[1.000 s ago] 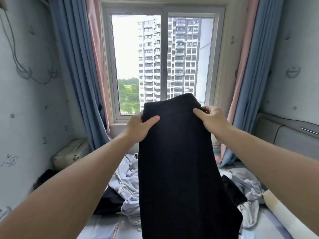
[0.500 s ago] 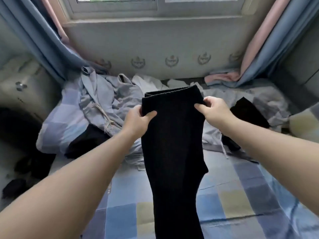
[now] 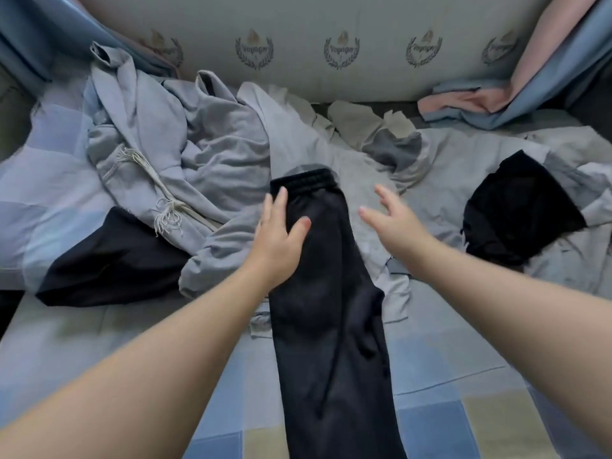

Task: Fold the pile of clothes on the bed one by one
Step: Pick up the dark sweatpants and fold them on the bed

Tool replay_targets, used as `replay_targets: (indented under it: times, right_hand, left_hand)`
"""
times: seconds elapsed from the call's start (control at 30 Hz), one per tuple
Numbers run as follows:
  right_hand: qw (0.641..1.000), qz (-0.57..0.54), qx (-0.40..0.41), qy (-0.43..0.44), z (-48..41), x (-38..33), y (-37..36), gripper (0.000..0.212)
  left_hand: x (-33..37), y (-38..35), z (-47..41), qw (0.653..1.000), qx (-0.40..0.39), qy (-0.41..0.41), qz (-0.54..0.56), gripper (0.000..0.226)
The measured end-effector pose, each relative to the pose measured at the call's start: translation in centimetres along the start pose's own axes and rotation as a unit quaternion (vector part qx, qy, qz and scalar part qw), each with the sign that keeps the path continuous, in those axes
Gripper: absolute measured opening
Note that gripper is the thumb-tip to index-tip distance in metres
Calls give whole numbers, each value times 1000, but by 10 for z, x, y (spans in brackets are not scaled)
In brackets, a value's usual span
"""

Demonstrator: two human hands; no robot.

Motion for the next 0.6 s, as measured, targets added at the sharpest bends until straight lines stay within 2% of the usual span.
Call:
replay_targets:
  times: [0.1, 0.23, 0.47, 0.6]
  right_hand:
    - [990, 130, -46, -2, 35, 48, -24, 68]
    - [948, 303, -90, -27, 88, 98, -35, 68]
    - [921, 359, -138, -59, 204, 195, -34, 69]
    - [917, 353, -167, -81, 279, 259, -41, 70]
  left_hand:
    - [-39, -22, 50, 993, -69, 21, -89, 67]
    - [-66, -47, 119, 975, -123, 45, -181, 67]
    - [-118, -99, 270, 952, -174, 136, -213, 67]
    - [-164, -125, 376, 942, -163, 209, -205, 70]
Point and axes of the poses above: each hand's wrist, its own z-axis away from the middle knuckle, its own y-axis out of the back of the hand, x = y × z, the point moved 5 cm from there along -z, towards the middle knuckle, and after that the axes turned 8 degrees about z, right-handed, at the moved point
